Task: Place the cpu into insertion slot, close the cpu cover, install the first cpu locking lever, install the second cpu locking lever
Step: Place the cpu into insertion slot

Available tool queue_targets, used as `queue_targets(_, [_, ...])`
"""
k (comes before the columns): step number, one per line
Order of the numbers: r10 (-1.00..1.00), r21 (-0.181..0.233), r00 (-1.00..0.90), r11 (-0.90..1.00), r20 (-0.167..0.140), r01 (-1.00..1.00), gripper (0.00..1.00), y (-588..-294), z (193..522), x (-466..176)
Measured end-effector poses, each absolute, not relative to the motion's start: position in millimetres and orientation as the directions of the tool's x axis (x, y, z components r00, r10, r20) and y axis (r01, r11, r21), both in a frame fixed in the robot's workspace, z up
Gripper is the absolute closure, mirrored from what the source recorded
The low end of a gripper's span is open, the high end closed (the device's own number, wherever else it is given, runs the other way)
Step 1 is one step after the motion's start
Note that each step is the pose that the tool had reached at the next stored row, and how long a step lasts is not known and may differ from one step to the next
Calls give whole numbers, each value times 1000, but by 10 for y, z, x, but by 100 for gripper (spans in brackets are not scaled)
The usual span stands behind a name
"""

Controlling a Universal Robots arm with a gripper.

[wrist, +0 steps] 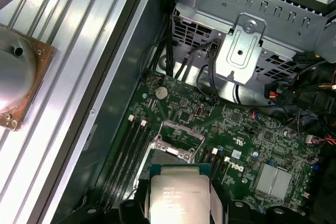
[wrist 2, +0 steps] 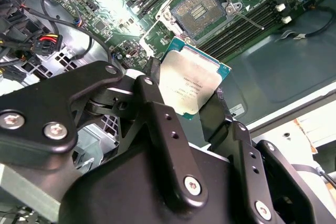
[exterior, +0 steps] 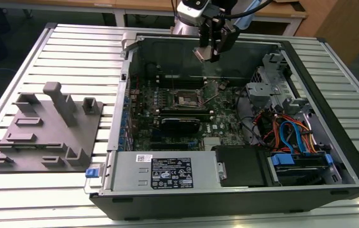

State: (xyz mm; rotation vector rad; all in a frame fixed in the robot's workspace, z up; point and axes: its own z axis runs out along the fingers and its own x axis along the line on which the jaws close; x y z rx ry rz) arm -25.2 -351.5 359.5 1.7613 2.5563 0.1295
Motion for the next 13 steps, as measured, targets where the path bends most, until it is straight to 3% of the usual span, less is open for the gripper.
queue_targets(13, [946,88,-324,322,19,943,46,-3516,3592,-252])
